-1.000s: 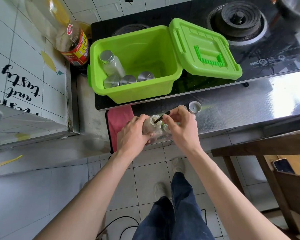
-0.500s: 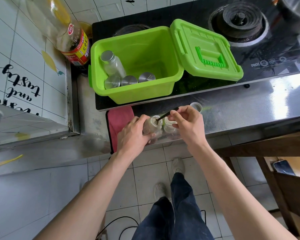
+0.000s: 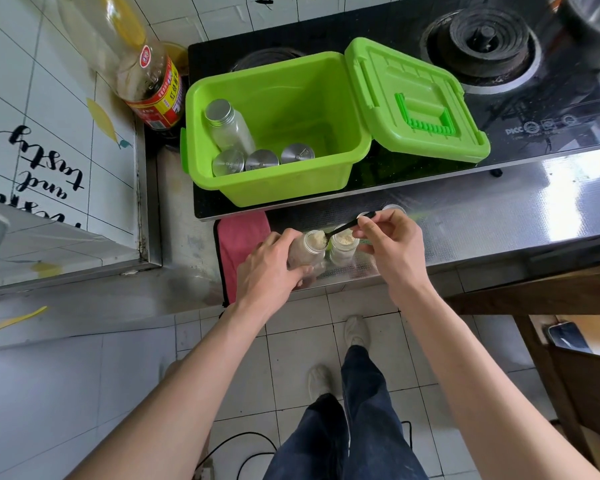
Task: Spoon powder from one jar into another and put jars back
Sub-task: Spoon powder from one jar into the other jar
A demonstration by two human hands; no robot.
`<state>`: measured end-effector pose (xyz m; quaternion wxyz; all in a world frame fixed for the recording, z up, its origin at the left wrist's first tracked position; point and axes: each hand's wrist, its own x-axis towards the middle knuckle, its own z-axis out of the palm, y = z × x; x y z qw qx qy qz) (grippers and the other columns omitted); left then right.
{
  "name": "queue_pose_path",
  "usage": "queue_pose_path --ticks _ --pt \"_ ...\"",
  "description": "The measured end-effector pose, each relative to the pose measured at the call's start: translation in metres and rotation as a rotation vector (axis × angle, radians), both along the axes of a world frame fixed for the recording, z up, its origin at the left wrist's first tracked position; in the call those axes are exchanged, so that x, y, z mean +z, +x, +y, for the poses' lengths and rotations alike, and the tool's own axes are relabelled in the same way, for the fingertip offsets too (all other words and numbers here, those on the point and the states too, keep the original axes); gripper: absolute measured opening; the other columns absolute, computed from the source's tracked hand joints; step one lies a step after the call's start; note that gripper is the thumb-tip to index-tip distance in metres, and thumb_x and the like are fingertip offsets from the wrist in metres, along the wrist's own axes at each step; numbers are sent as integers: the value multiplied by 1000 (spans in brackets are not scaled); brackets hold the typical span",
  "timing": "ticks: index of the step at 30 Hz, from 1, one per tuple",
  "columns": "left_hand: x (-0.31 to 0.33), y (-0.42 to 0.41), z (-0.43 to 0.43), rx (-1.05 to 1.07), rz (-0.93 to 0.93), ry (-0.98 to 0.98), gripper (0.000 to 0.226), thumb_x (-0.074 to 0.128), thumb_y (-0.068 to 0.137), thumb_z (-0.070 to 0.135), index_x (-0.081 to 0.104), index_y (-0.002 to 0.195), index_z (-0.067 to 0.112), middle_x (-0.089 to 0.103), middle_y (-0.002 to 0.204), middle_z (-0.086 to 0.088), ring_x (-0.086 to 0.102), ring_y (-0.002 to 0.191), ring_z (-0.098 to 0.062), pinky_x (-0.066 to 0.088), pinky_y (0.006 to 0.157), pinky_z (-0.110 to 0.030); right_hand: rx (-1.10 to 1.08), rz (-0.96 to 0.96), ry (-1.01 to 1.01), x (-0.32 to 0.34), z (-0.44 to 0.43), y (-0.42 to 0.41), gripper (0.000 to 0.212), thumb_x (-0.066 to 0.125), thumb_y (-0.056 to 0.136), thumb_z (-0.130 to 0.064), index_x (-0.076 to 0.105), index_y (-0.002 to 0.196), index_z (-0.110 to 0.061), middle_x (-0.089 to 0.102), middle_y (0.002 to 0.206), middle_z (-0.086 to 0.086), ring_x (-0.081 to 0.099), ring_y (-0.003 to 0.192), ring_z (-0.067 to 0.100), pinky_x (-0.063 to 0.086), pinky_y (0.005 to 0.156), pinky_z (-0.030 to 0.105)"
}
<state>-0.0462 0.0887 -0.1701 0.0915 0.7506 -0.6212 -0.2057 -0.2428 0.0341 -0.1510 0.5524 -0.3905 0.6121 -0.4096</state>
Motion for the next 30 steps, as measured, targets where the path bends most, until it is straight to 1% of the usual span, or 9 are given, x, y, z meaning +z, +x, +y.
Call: queue_pose_path --ticks 6,9,12,15,20,25,27,30 --pt "-1 0 0 2 4 -2 49 78 87 52 52 127 41 60 111 12 64 96 -20 41 69 -32 0 -1 -29 2 1 -1 14 71 97 -15 60 96 -7 76 86 15 73 78 11 56 62 21" --pt "0 0 0 3 11 -3 49 78 87 50 53 128 40 60 111 11 63 96 -19 39 69 -31 -10 -15 -37 4 1 -2 13 71 97 -15 60 95 -8 76 86 14 72 76 8 55 61 20" --pt "-1 1 0 3 5 -11 49 78 87 49 53 128 40 60 111 11 64 96 -21 40 69 -31 -29 -37 -45 9 1 -4 13 70 97 -16 60 99 -7 75 86 13 72 76 7 54 61 18" --pt "-1 0 1 3 9 -7 49 78 87 50 53 128 40 60 111 11 63 96 -20 40 69 -31 -54 -40 -54 13 -1 -10 14 70 98 -16 61 102 -5 76 85 9 73 77 6 56 63 19" --pt "-2 1 2 3 10 -8 49 78 88 50 52 127 39 60 114 11 63 96 -18 40 70 -30 -88 -27 -65 13 -6 -22 10 70 97 -16 61 96 -12 76 85 8 73 81 12 56 63 21" --pt "-2 1 1 8 3 0 48 76 88 52 51 127 41 61 114 12 65 98 -20 43 70 -31 -113 4 -63 9 -9 -32 12 71 97 -15 62 100 -8 75 90 14 73 79 11 55 60 19" --pt "-2 1 1 8 3 1 48 75 88 53 50 126 41 60 113 12 65 98 -21 46 70 -32 -112 10 -62 8 -9 -35 10 70 97 -16 61 96 -11 75 89 13 73 79 11 55 61 20" --pt "-3 1 1 7 2 7 47 75 88 53 50 127 41 60 114 12 65 98 -21 45 70 -32 -105 29 -66 5 -7 -38 11 70 97 -18 61 91 -16 75 86 10 74 81 13 57 63 23"
